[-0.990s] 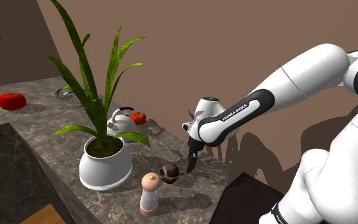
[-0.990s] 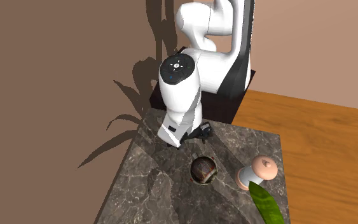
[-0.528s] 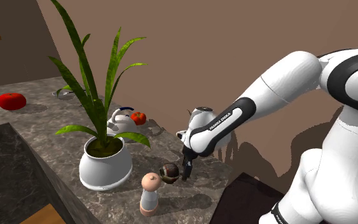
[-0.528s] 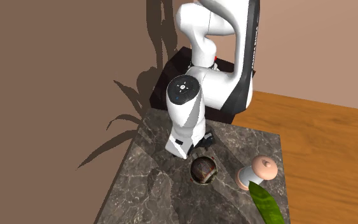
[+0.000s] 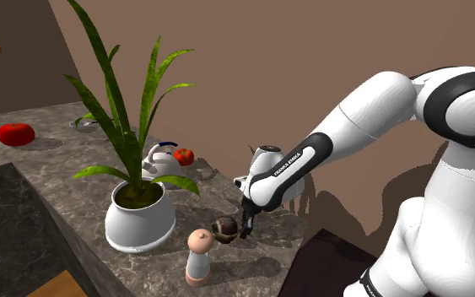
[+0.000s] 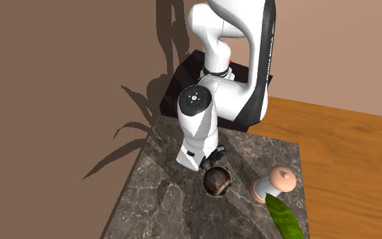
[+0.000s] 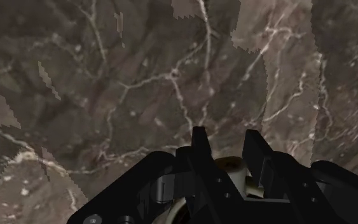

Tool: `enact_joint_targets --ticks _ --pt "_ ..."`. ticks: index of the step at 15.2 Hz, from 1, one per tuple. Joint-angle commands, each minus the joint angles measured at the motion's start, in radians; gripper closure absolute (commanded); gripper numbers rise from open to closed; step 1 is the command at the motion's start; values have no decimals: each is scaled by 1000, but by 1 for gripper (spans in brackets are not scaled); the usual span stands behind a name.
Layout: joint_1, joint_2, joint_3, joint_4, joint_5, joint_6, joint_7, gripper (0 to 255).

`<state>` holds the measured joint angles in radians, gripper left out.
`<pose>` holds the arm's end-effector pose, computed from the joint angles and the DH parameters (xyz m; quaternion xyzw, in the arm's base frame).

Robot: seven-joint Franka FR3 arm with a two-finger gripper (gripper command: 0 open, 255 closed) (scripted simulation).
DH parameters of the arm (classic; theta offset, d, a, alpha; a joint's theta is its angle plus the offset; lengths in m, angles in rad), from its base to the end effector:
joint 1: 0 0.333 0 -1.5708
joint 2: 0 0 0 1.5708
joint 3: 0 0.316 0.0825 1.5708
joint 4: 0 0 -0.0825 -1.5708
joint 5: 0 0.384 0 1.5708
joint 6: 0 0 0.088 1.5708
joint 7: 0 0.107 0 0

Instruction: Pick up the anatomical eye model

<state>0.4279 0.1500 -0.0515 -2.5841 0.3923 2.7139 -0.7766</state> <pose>0.4146 0.1484 0.2036 -0.9195 -0.3857 -0.0060 0.0756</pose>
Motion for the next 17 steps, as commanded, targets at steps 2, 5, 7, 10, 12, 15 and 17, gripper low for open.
enact_joint_targets --ticks 2,5,7,10,12,15,17 --pt "0 0 0 0 0 0 0 255" --pt "0 0 0 0 0 1 0 255" --pt "3 -15 -4 -1 -12 -13 12 255" --pt "6 -61 -14 -4 -46 -53 42 255" --pt "6 -91 -19 -5 -68 -80 61 255" --pt "5 -134 -24 -5 -97 -122 87 255" --pt "4 -162 -25 -3 -114 -151 102 255"
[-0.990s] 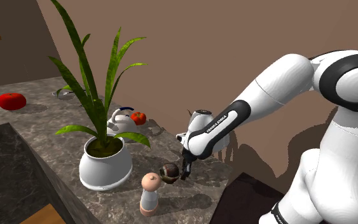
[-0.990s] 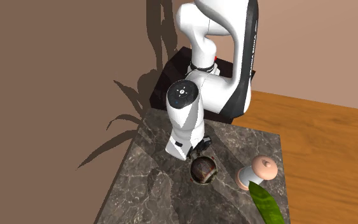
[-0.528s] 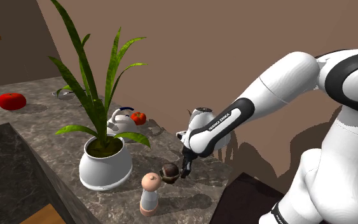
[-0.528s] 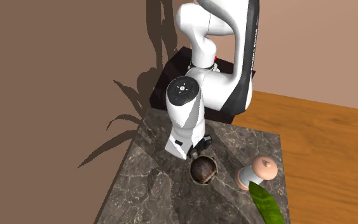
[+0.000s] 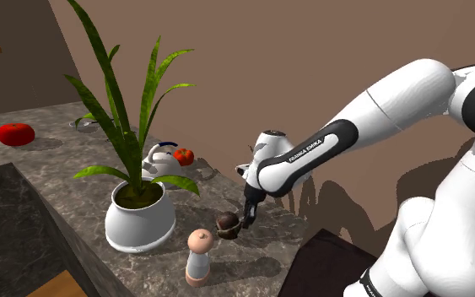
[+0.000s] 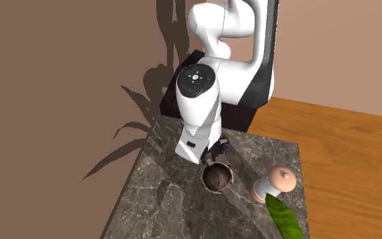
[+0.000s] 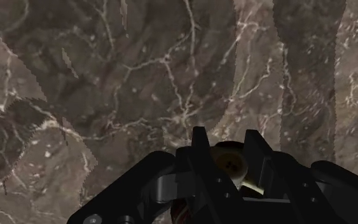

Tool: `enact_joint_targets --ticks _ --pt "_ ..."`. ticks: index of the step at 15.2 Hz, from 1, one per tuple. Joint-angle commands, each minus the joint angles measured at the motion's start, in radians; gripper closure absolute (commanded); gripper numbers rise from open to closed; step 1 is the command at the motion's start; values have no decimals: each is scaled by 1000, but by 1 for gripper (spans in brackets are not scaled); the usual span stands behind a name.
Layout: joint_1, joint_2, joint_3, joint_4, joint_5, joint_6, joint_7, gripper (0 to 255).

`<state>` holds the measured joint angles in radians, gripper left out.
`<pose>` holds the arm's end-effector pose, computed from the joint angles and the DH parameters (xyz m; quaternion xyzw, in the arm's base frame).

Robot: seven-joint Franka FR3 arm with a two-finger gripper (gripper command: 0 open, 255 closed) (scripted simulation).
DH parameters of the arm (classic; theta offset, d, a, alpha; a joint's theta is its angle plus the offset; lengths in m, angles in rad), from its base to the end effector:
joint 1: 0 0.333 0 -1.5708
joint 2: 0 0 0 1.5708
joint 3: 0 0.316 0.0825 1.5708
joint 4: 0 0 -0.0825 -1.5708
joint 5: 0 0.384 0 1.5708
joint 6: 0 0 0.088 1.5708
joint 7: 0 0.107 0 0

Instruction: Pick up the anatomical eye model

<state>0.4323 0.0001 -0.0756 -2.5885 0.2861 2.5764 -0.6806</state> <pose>0.4145 0.1493 0.2571 -0.9195 -0.3857 -0.0062 0.0756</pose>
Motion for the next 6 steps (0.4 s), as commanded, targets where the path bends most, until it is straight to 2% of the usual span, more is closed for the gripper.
enact_joint_targets --ticks 1,6 --pt "-2 -25 -2 3 -16 -27 14 255" --pt "-5 -67 -3 9 -39 -73 35 255"
